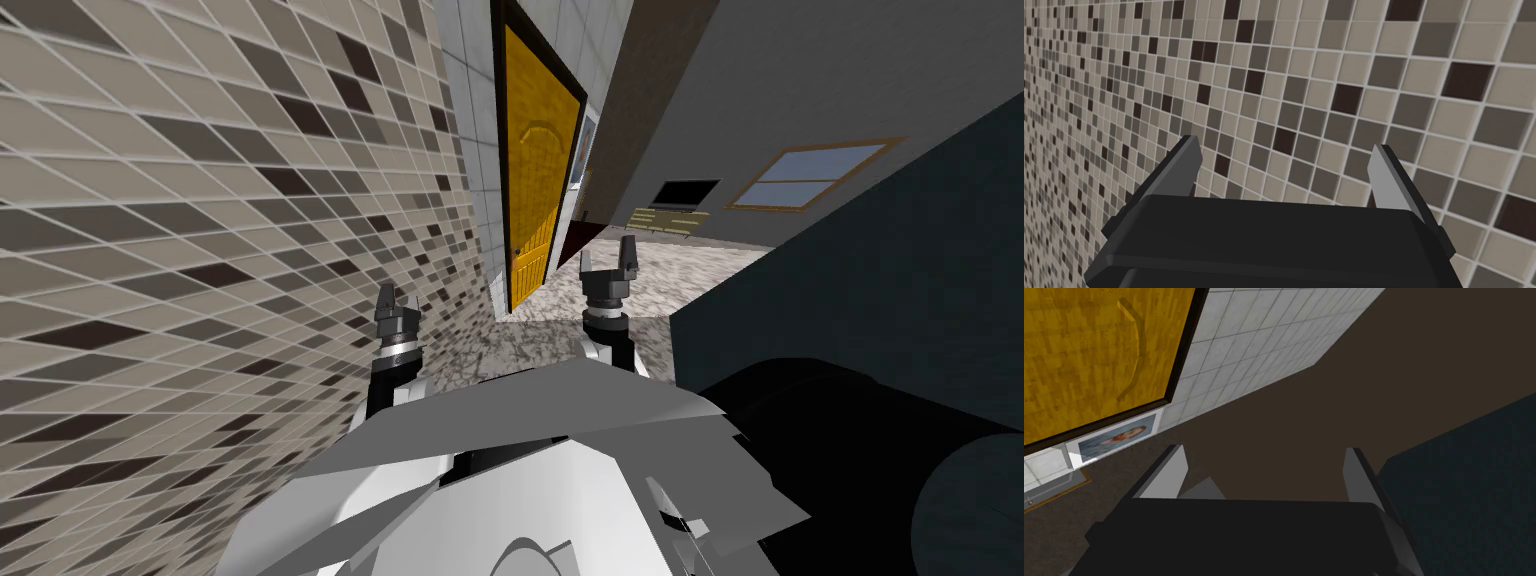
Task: Pull the door open
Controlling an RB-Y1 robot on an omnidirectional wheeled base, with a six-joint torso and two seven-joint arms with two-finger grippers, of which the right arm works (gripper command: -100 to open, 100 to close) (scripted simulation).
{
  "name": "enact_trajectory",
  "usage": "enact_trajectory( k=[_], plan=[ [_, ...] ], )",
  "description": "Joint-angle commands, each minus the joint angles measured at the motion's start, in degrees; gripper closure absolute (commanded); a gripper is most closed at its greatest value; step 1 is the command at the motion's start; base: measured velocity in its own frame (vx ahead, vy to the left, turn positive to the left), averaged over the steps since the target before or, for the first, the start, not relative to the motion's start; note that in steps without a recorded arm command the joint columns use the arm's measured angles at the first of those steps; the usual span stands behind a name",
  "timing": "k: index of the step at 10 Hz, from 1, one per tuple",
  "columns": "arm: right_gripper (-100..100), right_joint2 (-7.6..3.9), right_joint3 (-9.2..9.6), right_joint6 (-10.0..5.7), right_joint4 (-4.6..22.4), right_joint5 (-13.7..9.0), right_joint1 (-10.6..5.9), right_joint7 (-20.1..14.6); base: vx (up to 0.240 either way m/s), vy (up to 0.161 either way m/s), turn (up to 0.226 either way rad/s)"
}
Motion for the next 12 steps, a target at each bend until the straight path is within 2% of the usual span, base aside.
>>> enact_trajectory(
  k=[1,3,6,7,12],
  plan=[
    [-100,-0.59,0.07,0.22,1.8,1.1,-0.80,1.5,0.064,-0.038,0.059],
    [-100,-1.36,0.18,0.54,4.5,2.6,-1.96,3.6,0.123,-0.084,0.076],
    [-100,-2.06,0.28,0.85,7.1,4.1,-3.10,5.7,0.091,-0.045,0.045],
    [-100,-2.58,0.36,1.10,9.1,5.3,-4.00,7.4,0.111,-0.062,0.088],
    [-100,-3.95,0.59,1.80,14.9,8.7,-6.53,12.1,0.106,-0.073,0.060]
  ],
)
